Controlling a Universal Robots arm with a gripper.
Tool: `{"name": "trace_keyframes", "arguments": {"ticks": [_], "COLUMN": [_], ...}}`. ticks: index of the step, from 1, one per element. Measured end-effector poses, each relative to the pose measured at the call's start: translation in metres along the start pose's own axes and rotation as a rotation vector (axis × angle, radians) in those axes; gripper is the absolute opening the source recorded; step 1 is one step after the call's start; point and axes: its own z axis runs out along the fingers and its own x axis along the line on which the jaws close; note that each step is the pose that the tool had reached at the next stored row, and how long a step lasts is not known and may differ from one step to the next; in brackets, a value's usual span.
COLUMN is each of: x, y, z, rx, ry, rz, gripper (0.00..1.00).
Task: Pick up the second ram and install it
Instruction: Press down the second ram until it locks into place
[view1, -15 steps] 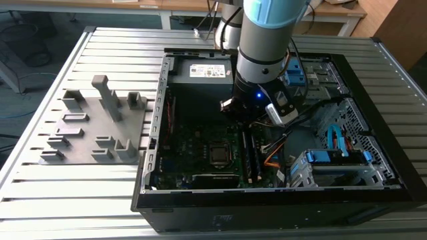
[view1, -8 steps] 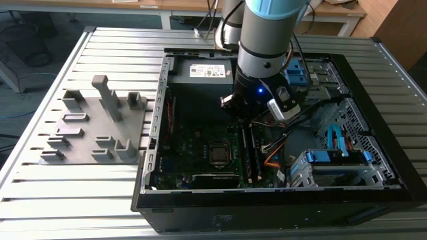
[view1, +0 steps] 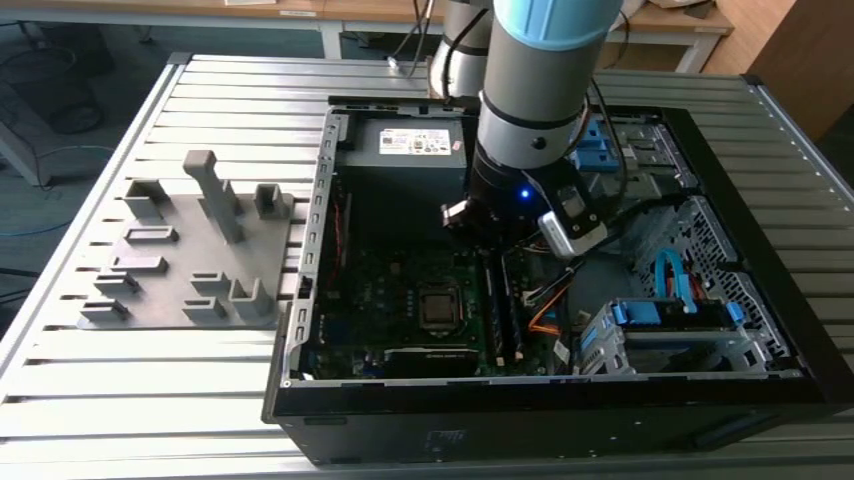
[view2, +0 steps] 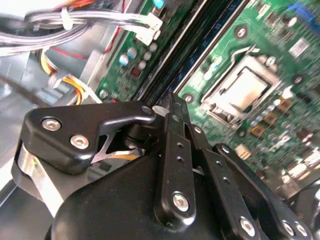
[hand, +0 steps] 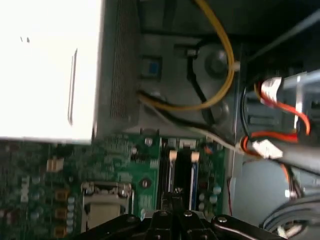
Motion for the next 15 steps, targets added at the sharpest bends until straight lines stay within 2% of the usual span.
{"name": "trace_keyframes", "arguments": {"ticks": [1, 2, 4, 10, 12, 15], "x": [0.0001, 0.0009, 0.0012, 0.0018, 0.0021, 0.0023], "y": [-0.0031, -0.0183, -0.0243, -0.0378, -0.0423, -0.0435], "z": [0.0, 0.0002, 0.0003, 0.0014, 0.0022, 0.0047], "rx": [0.0025, 0.014, 0.0209, 0.0514, 0.0582, 0.0619], "ry": [0.0001, 0.0006, 0.001, 0.0029, 0.0035, 0.0036], "rz": [0.0, 0.0, -0.001, -0.001, -0.002, -0.002], "gripper": [0.1, 0.1, 0.1, 0.1, 0.1, 0.1]}}
